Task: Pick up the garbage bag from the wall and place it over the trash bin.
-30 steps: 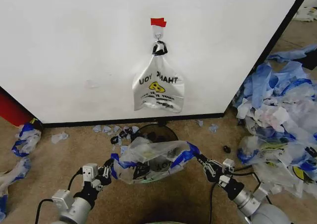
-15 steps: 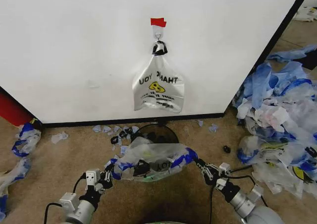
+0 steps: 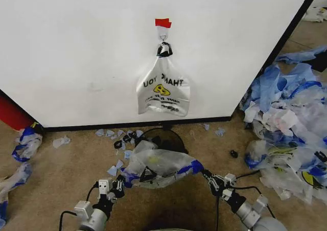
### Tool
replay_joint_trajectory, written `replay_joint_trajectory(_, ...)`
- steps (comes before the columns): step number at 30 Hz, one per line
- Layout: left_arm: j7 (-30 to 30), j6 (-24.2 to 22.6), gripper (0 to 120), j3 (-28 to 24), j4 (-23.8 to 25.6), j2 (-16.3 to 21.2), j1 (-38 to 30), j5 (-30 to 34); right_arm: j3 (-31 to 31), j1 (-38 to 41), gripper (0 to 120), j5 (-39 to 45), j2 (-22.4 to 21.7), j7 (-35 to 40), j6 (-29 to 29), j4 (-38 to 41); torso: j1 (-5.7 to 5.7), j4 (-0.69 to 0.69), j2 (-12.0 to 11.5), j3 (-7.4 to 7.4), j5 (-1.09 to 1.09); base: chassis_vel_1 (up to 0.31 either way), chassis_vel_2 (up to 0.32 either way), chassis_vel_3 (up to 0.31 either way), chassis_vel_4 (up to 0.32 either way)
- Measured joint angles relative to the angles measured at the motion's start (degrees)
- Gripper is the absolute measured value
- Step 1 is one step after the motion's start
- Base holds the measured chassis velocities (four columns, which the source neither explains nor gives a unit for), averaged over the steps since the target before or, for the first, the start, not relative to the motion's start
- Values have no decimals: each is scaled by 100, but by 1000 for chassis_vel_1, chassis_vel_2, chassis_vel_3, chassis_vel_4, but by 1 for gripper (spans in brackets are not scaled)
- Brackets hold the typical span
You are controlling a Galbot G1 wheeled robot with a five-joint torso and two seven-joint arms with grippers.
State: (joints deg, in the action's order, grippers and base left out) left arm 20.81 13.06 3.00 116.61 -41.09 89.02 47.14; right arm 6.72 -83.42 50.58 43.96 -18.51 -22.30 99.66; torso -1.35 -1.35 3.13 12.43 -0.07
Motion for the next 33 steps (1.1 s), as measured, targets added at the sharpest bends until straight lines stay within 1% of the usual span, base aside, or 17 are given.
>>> replay_joint_trajectory(5,30,58,0,-311,-253,-115,-309,-91,-145,199,0,-20,109,120,2,-98,0,0,0,0,0,0,0,0,0)
replay_joint_trajectory(9,59,117,0,-411,-373,-223,-492,-192,-212,280,0,-55,168,168,5,-165,0,0,0,0,0,0,0,0,0)
replay_joint_trajectory(12,112,126,0,-417,-364,-275,-593,-222,-245,280,0,-82,181,184,6,-191,0,-1,0,0,-1,0,0,0,0)
replay_joint_trajectory(18,217,129,0,-325,-226,-219,-701,-280,-249,395,0,-83,224,188,-2,-334,0,-2,0,0,1,0,0,0,0)
replay_joint_trajectory(24,351,146,0,-318,-274,-280,-628,-406,-400,630,0,-82,330,307,14,-379,0,0,0,0,0,0,0,0,0)
replay_joint_trajectory(26,366,160,0,-343,-381,-353,-656,-464,-473,752,0,-89,381,381,21,-428,0,0,0,0,0,0,0,0,0)
replay_joint_trajectory(31,370,242,0,-485,-918,-567,-932,-536,-660,1047,0,-107,585,563,52,-648,0,0,0,0,0,0,0,0,0)
replay_joint_trajectory(32,370,242,0,-485,-918,-567,-932,-536,-660,1047,0,-107,585,563,52,-648,0,0,0,0,0,0,0,0,0)
replay_joint_trajectory(33,372,259,0,-513,-1037,-619,-998,-531,-685,1100,0,-111,634,579,54,-696,0,0,0,0,-1,0,0,0,0)
